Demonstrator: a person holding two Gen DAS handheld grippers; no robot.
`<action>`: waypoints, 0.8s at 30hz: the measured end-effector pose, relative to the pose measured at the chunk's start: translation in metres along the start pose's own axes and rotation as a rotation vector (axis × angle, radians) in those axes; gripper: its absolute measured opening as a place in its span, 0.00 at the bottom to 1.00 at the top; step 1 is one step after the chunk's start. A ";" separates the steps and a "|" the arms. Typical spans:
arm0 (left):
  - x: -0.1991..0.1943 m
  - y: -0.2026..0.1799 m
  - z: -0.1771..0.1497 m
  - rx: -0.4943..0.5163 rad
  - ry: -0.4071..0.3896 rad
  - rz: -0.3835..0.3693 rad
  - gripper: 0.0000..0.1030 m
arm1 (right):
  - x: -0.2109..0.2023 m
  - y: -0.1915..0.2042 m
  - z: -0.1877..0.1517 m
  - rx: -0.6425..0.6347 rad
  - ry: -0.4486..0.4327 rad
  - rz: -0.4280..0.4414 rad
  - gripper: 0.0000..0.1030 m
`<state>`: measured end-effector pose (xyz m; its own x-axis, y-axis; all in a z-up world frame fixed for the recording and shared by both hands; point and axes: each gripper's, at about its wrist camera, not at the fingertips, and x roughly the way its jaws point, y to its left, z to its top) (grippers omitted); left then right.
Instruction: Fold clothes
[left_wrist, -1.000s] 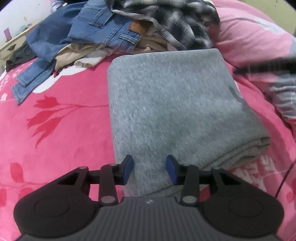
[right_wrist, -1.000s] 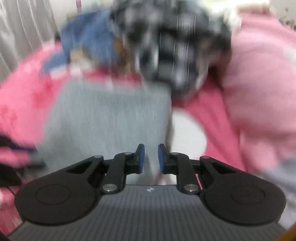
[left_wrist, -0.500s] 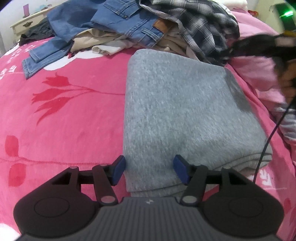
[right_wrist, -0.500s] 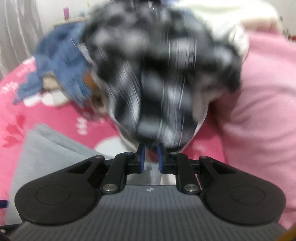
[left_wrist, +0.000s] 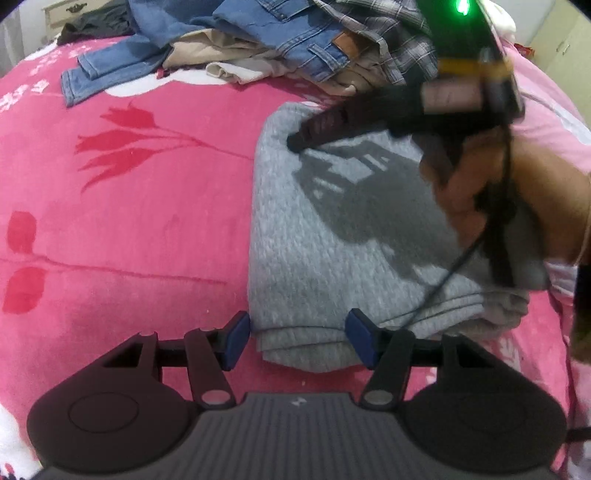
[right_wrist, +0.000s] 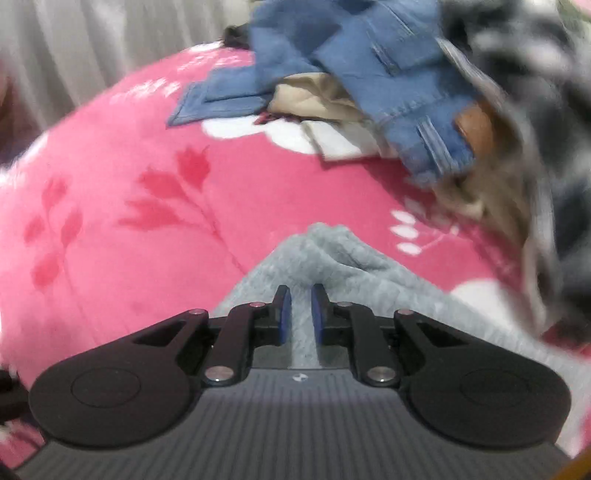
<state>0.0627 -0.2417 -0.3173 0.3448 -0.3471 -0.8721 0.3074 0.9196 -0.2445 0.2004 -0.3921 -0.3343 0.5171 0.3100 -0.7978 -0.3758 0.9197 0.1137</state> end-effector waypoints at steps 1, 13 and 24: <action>0.001 0.001 -0.001 0.002 0.006 -0.008 0.58 | -0.004 0.000 0.008 0.018 0.015 0.002 0.09; 0.004 0.009 -0.018 0.025 0.090 -0.092 0.53 | -0.012 -0.005 0.018 0.162 0.017 -0.074 0.11; -0.033 0.074 -0.044 -0.076 0.103 -0.092 0.50 | -0.079 0.024 -0.012 0.168 -0.023 -0.040 0.12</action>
<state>0.0349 -0.1544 -0.3253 0.2247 -0.4132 -0.8825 0.2645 0.8975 -0.3529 0.1410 -0.3978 -0.2754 0.5468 0.2763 -0.7904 -0.2223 0.9580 0.1812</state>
